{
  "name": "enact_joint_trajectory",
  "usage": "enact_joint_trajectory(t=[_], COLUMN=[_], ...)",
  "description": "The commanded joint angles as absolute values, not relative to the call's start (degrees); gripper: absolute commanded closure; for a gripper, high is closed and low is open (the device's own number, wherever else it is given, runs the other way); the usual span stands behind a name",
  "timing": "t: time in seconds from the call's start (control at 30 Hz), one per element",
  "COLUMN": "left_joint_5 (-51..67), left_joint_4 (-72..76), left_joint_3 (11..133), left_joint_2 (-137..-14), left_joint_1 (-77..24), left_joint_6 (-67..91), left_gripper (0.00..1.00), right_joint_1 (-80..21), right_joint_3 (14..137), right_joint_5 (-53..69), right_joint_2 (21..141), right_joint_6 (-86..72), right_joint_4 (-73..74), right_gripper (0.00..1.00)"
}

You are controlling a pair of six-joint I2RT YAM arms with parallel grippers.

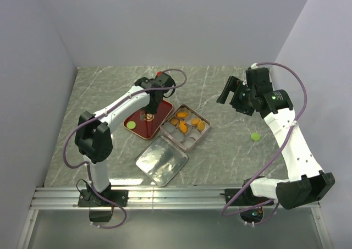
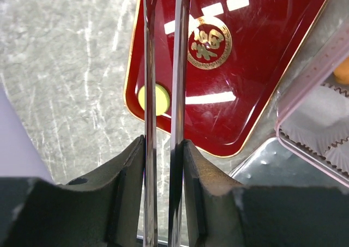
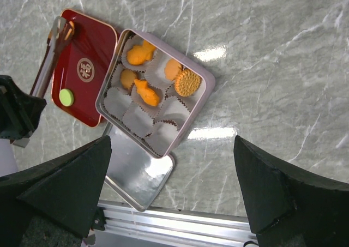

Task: Pack the cookies

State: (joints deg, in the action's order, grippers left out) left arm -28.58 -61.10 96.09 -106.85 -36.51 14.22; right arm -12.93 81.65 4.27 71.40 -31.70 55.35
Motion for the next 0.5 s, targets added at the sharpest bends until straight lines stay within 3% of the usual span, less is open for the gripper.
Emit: enact_joint_trajectory(t=[0.0, 0.47], left_joint_5=[-33.0, -31.5], left_joint_4=[-63.0, -65.0], left_joint_3=[99.9, 101.6], left_joint_2=[-103.3, -100.4], left_joint_1=[-36.3, -36.3], left_joint_6=[16.9, 19.6], left_gripper=[0.64, 0.64], right_joint_1=[-13.3, -14.3], right_joint_3=[82.9, 82.2], right_joint_5=[5.0, 5.4], right_joint_2=[71.0, 70.4], right_joint_6=[-31.8, -32.0], right_joint_4=[54.7, 54.6], right_gripper=[0.0, 0.0])
